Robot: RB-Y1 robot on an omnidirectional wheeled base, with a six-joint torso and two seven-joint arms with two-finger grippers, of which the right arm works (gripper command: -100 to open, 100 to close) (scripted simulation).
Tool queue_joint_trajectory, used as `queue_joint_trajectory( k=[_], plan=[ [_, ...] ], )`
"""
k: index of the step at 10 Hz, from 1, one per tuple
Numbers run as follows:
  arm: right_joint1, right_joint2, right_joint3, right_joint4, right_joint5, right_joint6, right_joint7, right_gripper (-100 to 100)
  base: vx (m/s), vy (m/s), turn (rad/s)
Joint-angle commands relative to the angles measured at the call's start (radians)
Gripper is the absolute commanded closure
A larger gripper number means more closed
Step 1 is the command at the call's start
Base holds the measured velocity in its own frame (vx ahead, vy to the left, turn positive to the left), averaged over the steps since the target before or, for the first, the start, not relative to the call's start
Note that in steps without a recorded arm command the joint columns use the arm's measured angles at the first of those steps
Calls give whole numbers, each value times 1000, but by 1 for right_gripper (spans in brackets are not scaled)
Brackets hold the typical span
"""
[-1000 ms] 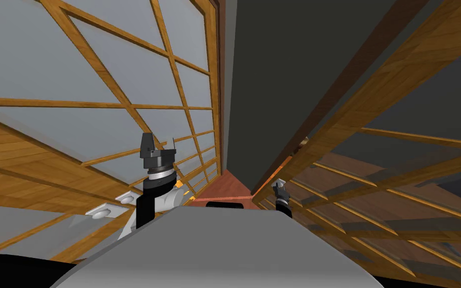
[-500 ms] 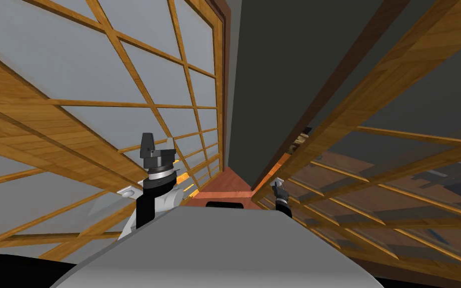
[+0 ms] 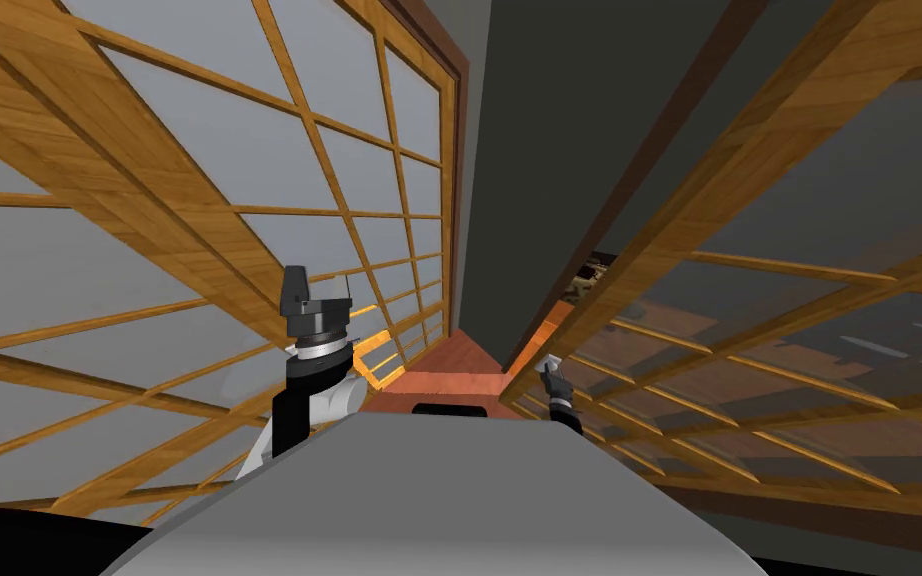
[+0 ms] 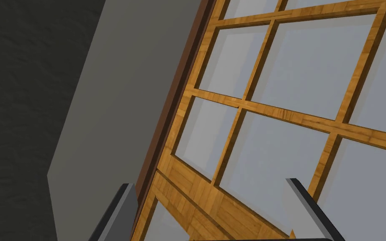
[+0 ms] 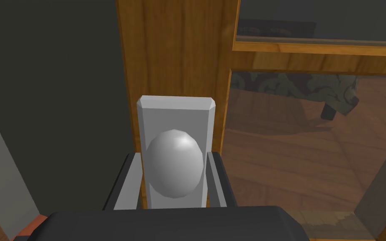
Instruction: Pull the door open
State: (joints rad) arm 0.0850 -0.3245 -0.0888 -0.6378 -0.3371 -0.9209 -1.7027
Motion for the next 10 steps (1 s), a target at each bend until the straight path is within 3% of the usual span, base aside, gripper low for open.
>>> queue_joint_trajectory(
  k=[1,2,5,8,9,10],
  plan=[
    [11,-4,14,-15,10,-1,-12,100,-211,6,54],
    [5,-3,9,-11,6,0,-7,100,-90,12,19],
    [33,-23,57,-27,43,-26,-52,100,-218,-14,65],
    [54,-39,91,-38,69,-47,-85,100,-232,-1,49],
    [45,-36,85,-34,64,-41,-77,100,-107,3,17],
    [58,-42,105,-38,79,-55,-94,100,-132,-9,44]
  ],
)
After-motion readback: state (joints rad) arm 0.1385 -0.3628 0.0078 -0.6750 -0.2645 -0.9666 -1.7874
